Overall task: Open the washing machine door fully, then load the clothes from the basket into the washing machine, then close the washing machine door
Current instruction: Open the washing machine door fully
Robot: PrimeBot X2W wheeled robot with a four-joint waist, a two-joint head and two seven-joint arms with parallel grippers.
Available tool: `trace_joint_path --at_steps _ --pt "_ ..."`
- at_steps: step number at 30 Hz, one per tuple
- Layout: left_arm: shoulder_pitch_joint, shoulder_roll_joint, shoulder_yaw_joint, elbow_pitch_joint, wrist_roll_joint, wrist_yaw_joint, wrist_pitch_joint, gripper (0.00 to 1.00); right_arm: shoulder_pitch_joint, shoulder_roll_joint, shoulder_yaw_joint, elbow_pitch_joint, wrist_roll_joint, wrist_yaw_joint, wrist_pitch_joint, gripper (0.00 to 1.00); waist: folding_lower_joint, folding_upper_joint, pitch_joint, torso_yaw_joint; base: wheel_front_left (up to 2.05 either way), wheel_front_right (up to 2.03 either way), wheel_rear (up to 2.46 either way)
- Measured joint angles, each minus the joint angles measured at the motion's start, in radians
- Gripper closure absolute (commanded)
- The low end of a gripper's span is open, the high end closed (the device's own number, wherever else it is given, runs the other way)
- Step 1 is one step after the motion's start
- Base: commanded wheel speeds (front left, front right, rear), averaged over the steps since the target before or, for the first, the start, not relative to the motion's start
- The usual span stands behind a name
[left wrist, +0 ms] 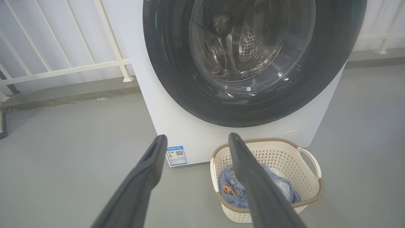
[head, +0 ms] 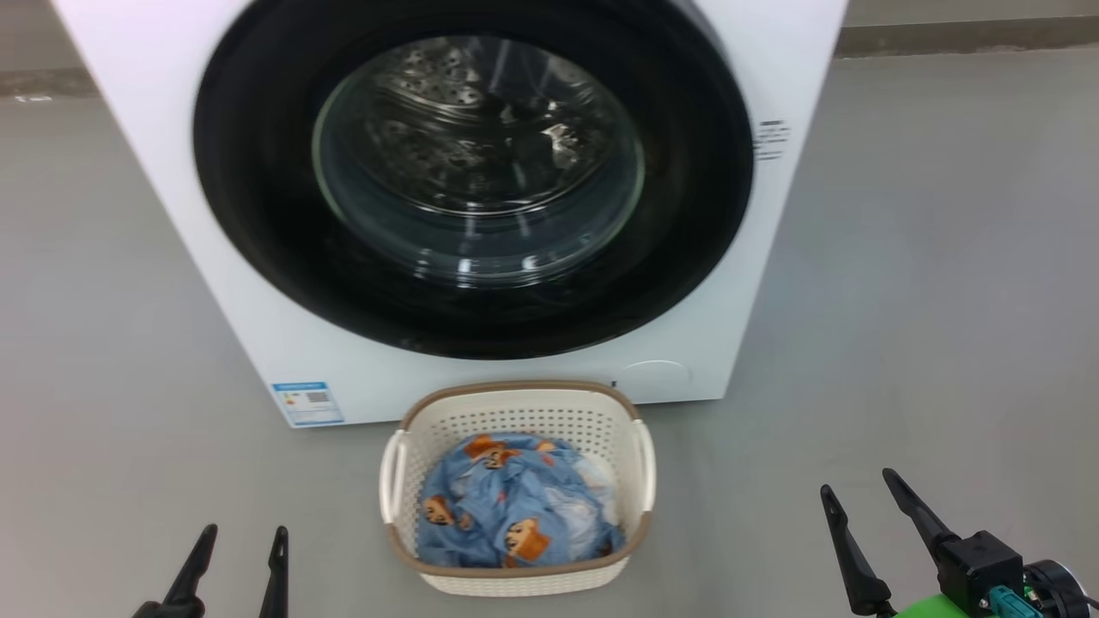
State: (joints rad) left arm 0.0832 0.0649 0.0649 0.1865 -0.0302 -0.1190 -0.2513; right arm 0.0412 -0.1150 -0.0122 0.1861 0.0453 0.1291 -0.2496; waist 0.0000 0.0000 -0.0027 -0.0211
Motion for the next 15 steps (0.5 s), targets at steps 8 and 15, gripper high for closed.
trace_joint_path --at_steps 8,15 --pt "0.000 -0.006 0.008 -0.011 0.000 0.000 0.000 0.00 0.000 0.001 0.000 0.002 0.000 0.000 0.000 0.00 0.0000 0.0000 -0.001 -0.002 1.04 1.04 -2.09" --pt "0.000 -0.012 0.009 -0.011 0.000 0.000 -0.001 0.00 0.000 0.008 0.001 0.002 0.000 0.000 0.000 0.00 0.0000 0.0000 0.001 0.000 0.54 0.54 -1.08"
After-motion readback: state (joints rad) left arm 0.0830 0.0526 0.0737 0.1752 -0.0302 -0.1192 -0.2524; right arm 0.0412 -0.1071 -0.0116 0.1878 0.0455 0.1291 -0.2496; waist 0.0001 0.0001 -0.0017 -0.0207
